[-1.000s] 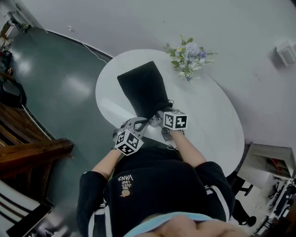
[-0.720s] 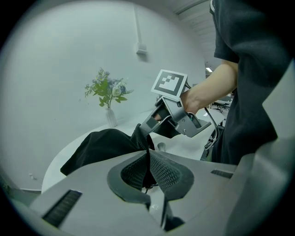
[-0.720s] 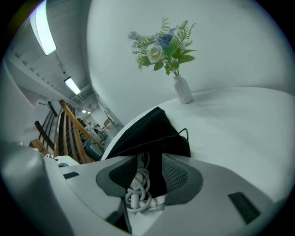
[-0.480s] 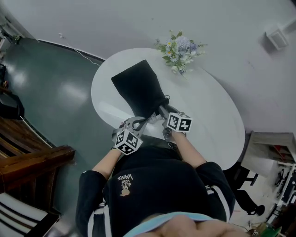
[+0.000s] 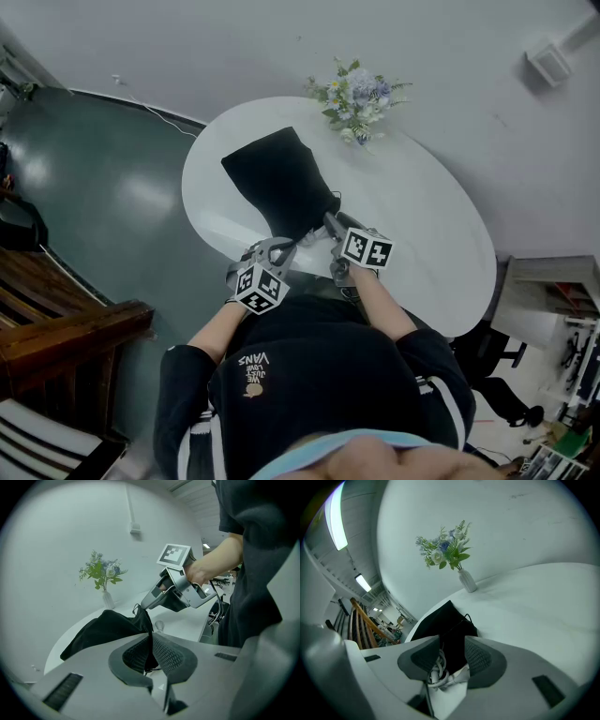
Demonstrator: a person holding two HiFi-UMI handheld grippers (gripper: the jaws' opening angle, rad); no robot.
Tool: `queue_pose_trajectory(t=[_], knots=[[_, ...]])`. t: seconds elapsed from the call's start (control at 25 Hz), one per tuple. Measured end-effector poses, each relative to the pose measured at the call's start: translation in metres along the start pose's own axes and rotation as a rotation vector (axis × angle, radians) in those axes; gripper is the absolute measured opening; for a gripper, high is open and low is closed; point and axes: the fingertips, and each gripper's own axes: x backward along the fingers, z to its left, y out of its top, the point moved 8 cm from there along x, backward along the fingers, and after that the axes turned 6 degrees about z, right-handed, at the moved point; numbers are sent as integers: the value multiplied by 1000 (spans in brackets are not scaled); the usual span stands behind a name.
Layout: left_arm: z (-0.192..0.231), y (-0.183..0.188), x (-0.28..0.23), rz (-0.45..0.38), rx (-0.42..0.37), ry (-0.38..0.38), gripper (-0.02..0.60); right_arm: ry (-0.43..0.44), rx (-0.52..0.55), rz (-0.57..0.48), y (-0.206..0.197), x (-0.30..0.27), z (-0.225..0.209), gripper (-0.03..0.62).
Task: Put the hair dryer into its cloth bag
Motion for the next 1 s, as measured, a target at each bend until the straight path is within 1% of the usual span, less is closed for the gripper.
queue_pose_trajectory(t=[0.28,0.44,0.48,0.56,0.6,0.72,0.84,1.0], knots=[[-10,-7,2,13,-12,5,35,-19,-17,-21,-13,14,0,181],[-13,-13,2,29,-22,6,40,-18,-44,-35,-26,21,1,181],[-14,-15,2,34,-23,3,51,-17,-51,-38,-30,23,1,181],[-18,-19,1,49,-25,-11,102,-25,-61,-44,-37,27,2,181],[-20,-21,1,57,-27,-20,115,-33,-65,-49,-40,30,2,181],[-27,-29,4,64,-28,-36,123,-57,-75,-61,-52,37,4,181],[-33,-35,8,55,-26,-42,130,-57,-79,-80,-64,43,8,181],[-35,-39,19,29,-19,-40,130,-58,-54,-103,-75,53,21,181]])
